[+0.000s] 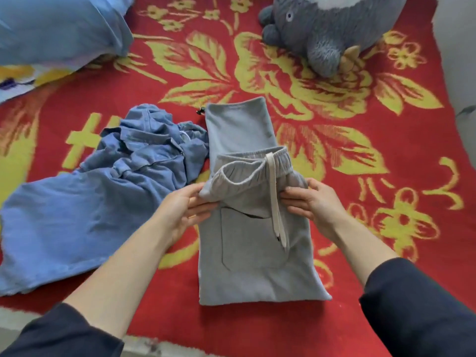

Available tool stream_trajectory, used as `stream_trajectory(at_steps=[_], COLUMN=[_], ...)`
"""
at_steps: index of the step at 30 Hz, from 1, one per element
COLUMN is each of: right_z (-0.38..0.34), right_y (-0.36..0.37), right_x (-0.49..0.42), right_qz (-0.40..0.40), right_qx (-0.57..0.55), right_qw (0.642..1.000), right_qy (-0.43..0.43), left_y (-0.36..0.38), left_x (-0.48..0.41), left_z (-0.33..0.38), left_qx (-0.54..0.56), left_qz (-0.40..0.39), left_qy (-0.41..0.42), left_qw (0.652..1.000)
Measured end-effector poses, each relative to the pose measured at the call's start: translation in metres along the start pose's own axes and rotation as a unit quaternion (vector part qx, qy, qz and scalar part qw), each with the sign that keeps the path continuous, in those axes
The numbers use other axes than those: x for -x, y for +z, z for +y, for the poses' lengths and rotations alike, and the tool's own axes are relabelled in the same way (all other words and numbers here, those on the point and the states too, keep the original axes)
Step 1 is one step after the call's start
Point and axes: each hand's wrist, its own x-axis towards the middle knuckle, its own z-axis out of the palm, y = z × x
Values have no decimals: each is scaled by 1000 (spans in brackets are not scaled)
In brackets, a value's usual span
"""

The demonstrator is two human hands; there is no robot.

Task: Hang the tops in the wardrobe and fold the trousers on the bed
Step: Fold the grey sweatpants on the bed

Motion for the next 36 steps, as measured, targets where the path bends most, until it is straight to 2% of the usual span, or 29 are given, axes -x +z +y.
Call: stream_trajectory(at_steps=[6,11,13,14,15,17,18,19,20,23,25,27,29,31,34,36], right_z=[-78,-90,-67,-47,-23,26,51,74,93,125,134,137,138,131,111,100], right_y=[25,41,47,48,47,39,31,23,13,-11,-20,-21,-18,-14,-13,-18], right_x=[-76,-125,-130,-126,-120,-103,-94,-87,-80,-61,-57,-56,-57,-56,-48,-42], right_qz=[9,-2,-14,-19,-25,-54,-70,-78,-88,-139,-155,-141,-110,-98,-131,-164], right_qx=[24,14,90,164,260,427,488,540,588,709,736,733,711,698,640,609], right_qw=[997,992,987,975,948,868,826,785,744,626,592,594,613,636,718,754], right_qy=[-67,-126,-136,-152,-180,-247,-272,-294,-304,-294,-289,-299,-326,-312,-240,-183], left_y=[8,18,19,18,17,12,10,10,11,5,-3,-2,0,1,9,9], left_x=[-64,-116,-126,-127,-125,-115,-108,-100,-92,-83,-84,-79,-76,-74,-60,-53], left_z=[91,109,79,54,27,-31,-59,-82,-101,-129,-134,-131,-133,-134,-124,-115], left_qx=[-44,-35,-140,-248,-372,-575,-636,-673,-694,-722,-746,-782,-785,-799,-802,-822], left_qz=[-34,-35,-28,-26,-24,-27,-34,-53,-66,-81,-89,-92,-48,-53,-28,-63], left_qy=[68,202,251,282,309,351,376,387,395,369,355,322,356,305,300,250], left_qw=[996,978,957,926,875,738,674,628,598,580,556,526,504,516,515,508])
